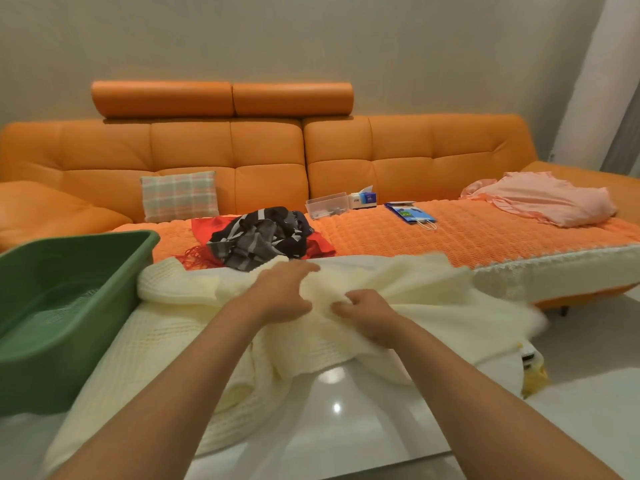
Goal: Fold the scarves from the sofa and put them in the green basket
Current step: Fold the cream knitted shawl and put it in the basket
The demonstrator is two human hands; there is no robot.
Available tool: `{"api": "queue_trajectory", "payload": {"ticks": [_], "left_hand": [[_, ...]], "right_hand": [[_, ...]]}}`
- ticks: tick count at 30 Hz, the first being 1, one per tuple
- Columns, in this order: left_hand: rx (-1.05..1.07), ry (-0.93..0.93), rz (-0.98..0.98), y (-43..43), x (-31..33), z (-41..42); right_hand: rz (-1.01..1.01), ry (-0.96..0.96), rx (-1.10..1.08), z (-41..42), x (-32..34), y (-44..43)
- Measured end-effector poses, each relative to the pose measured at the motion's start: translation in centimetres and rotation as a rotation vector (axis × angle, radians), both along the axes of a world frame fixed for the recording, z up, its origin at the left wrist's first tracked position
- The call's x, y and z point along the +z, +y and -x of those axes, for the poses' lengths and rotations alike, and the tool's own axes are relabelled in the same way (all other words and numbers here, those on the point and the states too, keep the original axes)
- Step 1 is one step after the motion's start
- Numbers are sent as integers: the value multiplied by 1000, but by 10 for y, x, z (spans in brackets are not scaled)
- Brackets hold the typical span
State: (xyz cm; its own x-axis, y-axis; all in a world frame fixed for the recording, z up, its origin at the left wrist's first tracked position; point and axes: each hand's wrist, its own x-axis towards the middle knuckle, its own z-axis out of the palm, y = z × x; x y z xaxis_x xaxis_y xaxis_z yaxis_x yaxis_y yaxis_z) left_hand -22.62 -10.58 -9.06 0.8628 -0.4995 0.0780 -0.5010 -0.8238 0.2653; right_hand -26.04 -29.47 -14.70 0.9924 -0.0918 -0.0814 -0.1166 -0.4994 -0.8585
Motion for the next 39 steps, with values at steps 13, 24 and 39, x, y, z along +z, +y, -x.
{"api": "queue_trajectory", "payload": {"ticks": [13, 24, 39], "left_hand": [[-34, 45, 743, -14, -1, 3], [314, -142, -156, -37, -27, 3], [243, -287, -29, 3, -40, 8]], "right_hand": [[-100, -170, 166, 11, 14, 3], [878, -128, -399, 13, 9, -52], [1096, -261, 83, 6, 7, -16]]}}
